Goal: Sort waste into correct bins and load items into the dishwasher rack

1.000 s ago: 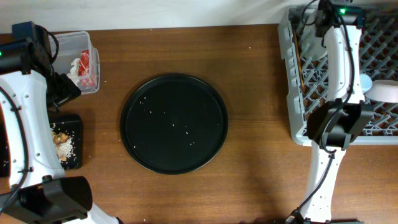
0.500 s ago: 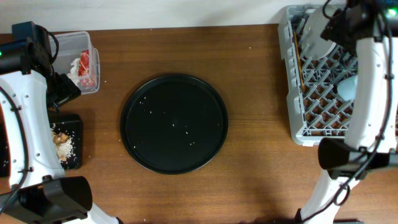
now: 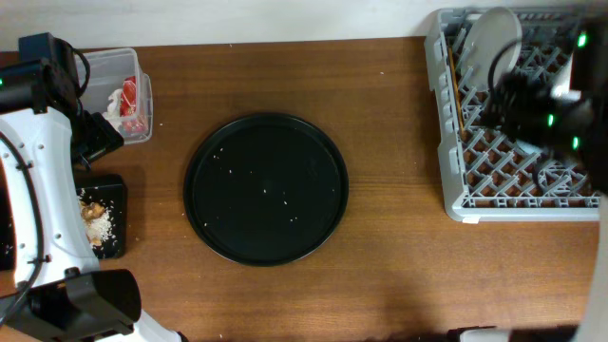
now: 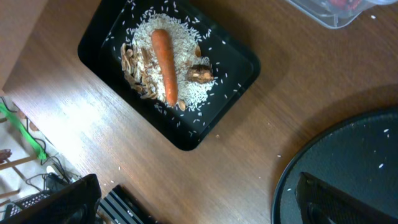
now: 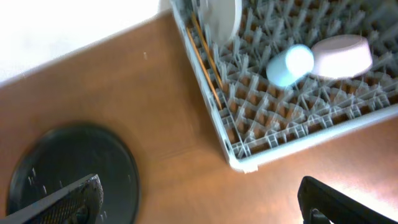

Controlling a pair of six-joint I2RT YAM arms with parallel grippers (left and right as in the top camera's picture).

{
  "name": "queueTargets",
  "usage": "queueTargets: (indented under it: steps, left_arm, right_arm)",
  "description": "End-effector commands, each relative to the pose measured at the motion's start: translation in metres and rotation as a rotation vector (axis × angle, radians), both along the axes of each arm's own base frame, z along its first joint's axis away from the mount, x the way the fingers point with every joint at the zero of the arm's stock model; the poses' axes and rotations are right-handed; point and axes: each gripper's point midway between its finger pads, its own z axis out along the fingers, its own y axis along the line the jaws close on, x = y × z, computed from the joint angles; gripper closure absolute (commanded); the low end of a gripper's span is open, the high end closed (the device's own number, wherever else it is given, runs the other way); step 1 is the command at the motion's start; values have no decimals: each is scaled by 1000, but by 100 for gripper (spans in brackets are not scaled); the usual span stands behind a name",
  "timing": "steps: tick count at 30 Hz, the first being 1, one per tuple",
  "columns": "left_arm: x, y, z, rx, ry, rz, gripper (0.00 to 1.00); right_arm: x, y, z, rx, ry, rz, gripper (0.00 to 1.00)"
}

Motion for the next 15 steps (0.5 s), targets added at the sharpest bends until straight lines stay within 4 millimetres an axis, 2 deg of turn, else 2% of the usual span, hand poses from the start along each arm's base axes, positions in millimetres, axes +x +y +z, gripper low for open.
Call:
queueTargets:
  steps: [1, 4, 7, 13, 15]
  left_arm:
    - [-3, 2, 5, 5, -18, 17, 1]
    - [-3, 2, 5, 5, -18, 17, 1]
    - [-3, 2, 5, 6, -18, 18, 1]
    - [-3, 2, 5, 5, -18, 17, 1]
    - [-3, 2, 5, 5, -18, 17, 1]
  right_arm:
    - [-15, 7, -36, -2, 88, 35, 0]
    - [-19, 5, -56, -21, 48, 38, 1]
    - [-20, 4, -88, -26, 51, 44, 2]
    - [-38, 15, -170, 28, 296, 81, 2]
    - [-41, 26, -192, 82, 367, 108, 2]
